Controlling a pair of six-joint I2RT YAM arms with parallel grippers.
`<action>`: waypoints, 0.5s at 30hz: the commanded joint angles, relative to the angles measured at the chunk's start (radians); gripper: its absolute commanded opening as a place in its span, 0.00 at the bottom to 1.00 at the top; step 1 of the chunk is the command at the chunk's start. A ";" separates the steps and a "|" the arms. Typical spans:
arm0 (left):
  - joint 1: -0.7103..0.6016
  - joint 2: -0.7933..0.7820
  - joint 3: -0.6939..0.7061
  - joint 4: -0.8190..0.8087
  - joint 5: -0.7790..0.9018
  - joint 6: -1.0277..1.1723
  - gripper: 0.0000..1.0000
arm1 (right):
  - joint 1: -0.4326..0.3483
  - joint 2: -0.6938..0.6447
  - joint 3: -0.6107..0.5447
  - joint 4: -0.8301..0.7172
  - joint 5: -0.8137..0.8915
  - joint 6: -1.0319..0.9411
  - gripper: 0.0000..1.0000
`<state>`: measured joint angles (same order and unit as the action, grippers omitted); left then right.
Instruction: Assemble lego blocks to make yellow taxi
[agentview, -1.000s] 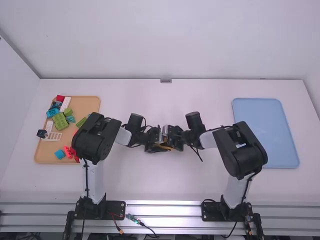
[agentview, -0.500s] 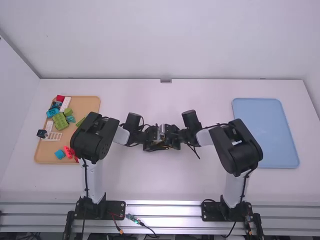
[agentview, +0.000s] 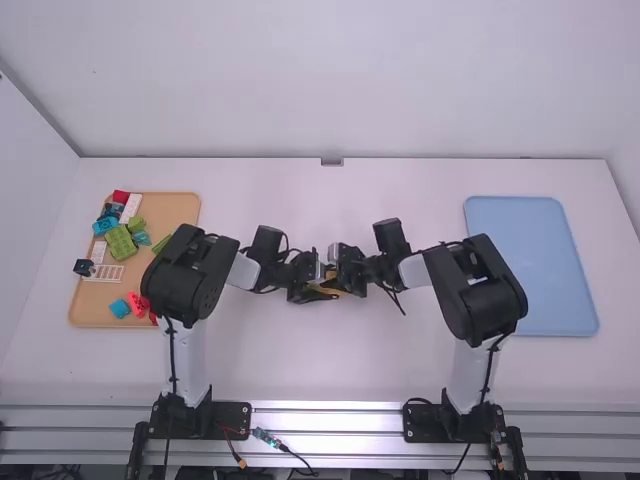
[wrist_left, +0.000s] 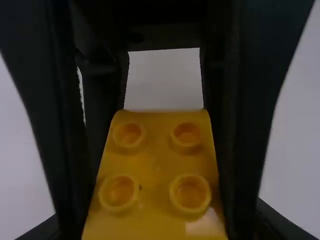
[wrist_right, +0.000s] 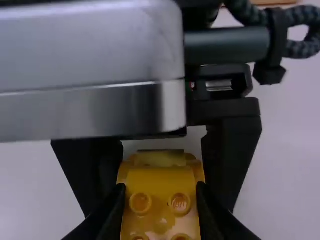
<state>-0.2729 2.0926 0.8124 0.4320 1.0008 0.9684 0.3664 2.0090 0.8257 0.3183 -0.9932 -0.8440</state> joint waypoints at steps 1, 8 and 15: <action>-0.010 0.020 -0.002 -0.008 0.009 0.008 0.14 | 0.022 0.058 -0.018 -0.047 0.103 0.003 0.00; -0.009 0.020 -0.002 -0.005 0.008 0.008 0.12 | 0.057 0.058 -0.020 -0.031 0.050 0.009 0.00; -0.008 0.019 -0.002 -0.002 0.007 0.007 0.12 | 0.060 0.058 -0.020 -0.024 0.086 0.040 0.00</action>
<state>-0.2729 2.0926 0.8124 0.4297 1.0061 0.9726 0.3927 2.0090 0.8330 0.3252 -0.9775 -0.8333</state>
